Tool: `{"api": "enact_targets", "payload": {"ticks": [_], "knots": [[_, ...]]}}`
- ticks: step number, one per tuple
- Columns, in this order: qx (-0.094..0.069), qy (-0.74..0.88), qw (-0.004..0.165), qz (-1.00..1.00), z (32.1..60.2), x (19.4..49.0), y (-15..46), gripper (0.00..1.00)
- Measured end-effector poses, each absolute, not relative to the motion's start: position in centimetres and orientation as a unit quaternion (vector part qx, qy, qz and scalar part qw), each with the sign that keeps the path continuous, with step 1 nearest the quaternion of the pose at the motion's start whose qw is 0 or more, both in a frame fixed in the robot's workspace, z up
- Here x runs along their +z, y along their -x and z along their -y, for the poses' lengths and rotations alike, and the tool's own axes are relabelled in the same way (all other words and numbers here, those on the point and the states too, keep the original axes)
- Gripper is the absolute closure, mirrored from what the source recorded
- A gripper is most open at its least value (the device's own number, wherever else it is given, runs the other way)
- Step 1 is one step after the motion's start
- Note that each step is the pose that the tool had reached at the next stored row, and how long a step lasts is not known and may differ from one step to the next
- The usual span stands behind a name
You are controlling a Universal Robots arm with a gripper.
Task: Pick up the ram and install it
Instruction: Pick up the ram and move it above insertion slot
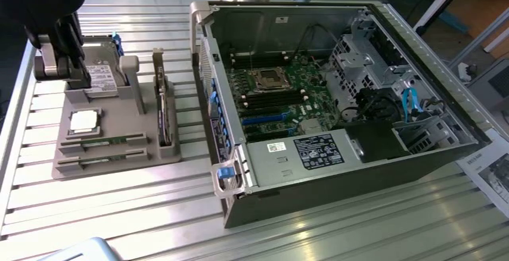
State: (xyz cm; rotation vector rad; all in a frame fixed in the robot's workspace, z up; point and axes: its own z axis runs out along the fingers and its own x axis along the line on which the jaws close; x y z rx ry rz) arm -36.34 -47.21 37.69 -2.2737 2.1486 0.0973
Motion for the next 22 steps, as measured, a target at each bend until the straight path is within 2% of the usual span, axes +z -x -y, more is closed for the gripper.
{"api": "enact_targets", "payload": {"ticks": [22], "knots": [[0.031, 0.726, 0.006, -0.687, 47.6, 35.8, 36.8, 0.90]]}}
